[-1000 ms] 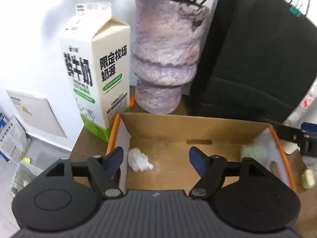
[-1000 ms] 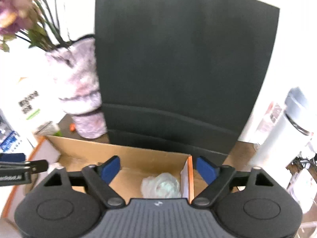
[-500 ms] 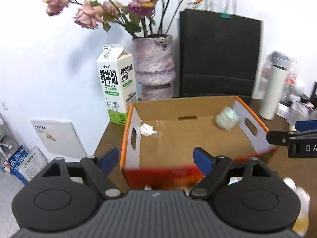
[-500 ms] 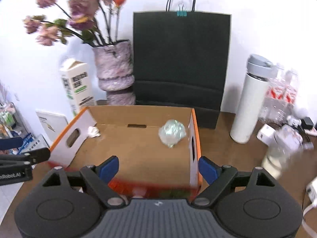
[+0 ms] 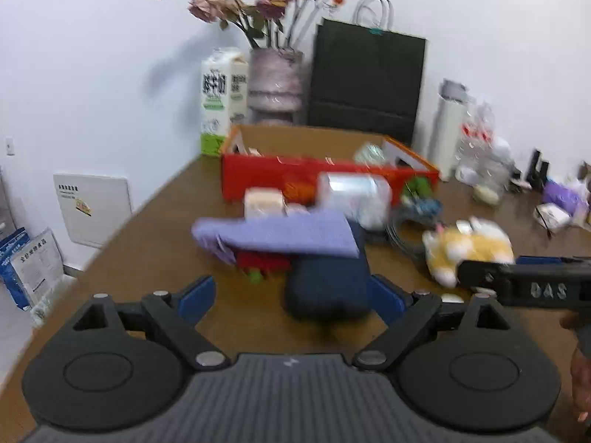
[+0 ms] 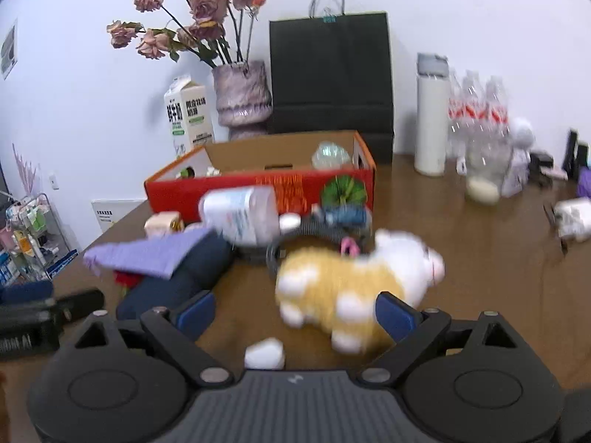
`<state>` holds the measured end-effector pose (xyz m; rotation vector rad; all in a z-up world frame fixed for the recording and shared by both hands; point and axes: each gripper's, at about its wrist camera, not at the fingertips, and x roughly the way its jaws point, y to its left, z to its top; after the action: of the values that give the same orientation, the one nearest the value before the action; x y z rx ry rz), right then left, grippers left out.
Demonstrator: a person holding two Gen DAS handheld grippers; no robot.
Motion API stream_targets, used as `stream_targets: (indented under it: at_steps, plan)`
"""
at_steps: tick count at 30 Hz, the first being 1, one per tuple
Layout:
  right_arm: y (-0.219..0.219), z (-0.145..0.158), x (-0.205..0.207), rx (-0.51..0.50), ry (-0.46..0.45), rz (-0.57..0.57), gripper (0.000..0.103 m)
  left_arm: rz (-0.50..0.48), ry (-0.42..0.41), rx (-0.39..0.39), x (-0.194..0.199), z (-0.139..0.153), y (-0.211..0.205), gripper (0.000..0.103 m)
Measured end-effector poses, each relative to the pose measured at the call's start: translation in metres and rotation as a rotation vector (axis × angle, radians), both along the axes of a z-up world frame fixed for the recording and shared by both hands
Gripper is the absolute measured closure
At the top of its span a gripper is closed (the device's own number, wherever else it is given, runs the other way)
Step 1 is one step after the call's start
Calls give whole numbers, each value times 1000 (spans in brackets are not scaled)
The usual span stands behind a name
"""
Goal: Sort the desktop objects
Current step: 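Withdraw both tools from the box back over the table, then grasp the plush sheep with the right tool while the left tool grasps the purple pouch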
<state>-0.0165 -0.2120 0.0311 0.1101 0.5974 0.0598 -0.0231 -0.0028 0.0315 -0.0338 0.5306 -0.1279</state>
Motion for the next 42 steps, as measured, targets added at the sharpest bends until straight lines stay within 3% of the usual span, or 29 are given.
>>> stream_targets:
  at_steps: [3,10,14,17,20,23,26,28,31,32,35,37,39,42]
  plan:
    - [8,-12,-18,-16,7,-3,10,13,7,19,-14,-13,-8,12]
    - [19,-8,-36,-55,-32,12,12,8,20,19,-21,-15,-9,15]
    - [15,1,-34,-58,-67,12,13,18,31,-29,-14,-8,7,16]
    - [4,12,-22,-49,-93,-30,15,-3,51,-71,10,4,28,16]
    - [-21,23,-1,51,-78,-100,16,16,20,-56,41,19,49,16]
    - [-42,27,25,103,-23,-177,16,-10,97,-131,85,22,70,16]
    - [-58,20,54,119,50,-246,24,-47,188,-209,121,11,81,26]
    - [-67,11,72,147,102,-269,33,-34,269,-242,142,1,85,44]
    - [-75,-2,86,196,146,-259,40,-60,331,-320,159,-11,91,47]
    - [-76,-4,86,209,146,-251,48,-63,344,-346,162,-13,92,48]
    - [-75,-1,80,219,143,-223,62,-45,329,-373,161,-13,95,64]
    - [-70,6,70,215,117,-185,63,-41,333,-399,158,-15,96,91]
    - [-64,18,58,190,76,-154,63,-39,312,-432,154,-12,97,97]
    - [-59,40,41,198,-3,-108,63,-74,205,-427,133,10,88,99]
